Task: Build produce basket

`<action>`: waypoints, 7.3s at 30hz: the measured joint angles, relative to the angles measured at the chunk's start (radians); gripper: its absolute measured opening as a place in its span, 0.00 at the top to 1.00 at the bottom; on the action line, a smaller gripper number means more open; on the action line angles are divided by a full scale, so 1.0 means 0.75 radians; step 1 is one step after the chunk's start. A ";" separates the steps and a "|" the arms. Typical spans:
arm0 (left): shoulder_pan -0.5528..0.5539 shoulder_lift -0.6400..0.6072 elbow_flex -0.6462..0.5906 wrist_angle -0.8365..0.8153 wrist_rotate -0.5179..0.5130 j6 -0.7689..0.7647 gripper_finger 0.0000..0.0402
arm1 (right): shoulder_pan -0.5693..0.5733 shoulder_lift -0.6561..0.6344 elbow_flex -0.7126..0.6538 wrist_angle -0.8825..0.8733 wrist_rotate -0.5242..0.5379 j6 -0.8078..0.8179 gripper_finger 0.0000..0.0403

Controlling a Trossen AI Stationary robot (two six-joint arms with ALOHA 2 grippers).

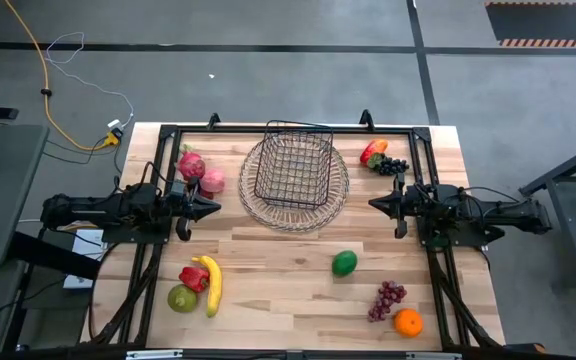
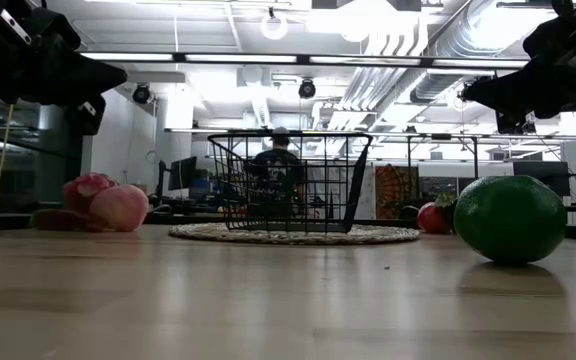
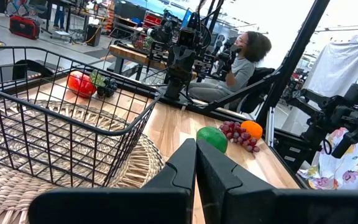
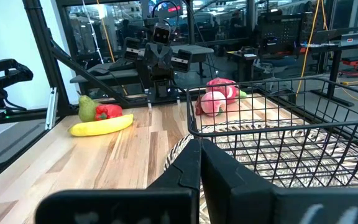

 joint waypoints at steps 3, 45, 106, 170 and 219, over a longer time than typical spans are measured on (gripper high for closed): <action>0.000 0.000 0.000 0.000 0.000 0.000 1.00 | 0.000 0.000 0.000 0.000 0.000 0.000 1.00; 0.000 0.000 0.000 0.000 0.000 0.000 1.00 | 0.000 0.000 0.000 0.000 0.000 0.000 1.00; 0.000 0.000 0.000 0.000 0.000 0.000 1.00 | 0.000 0.000 0.000 0.000 0.000 0.000 1.00; 0.000 0.000 0.000 0.000 0.000 0.000 1.00 | 0.000 1.004 1.052 -0.746 -0.216 1.078 0.21; 0.000 0.000 0.000 0.000 0.000 0.000 1.00 | 0.492 2.056 1.073 -0.679 -0.164 2.339 0.19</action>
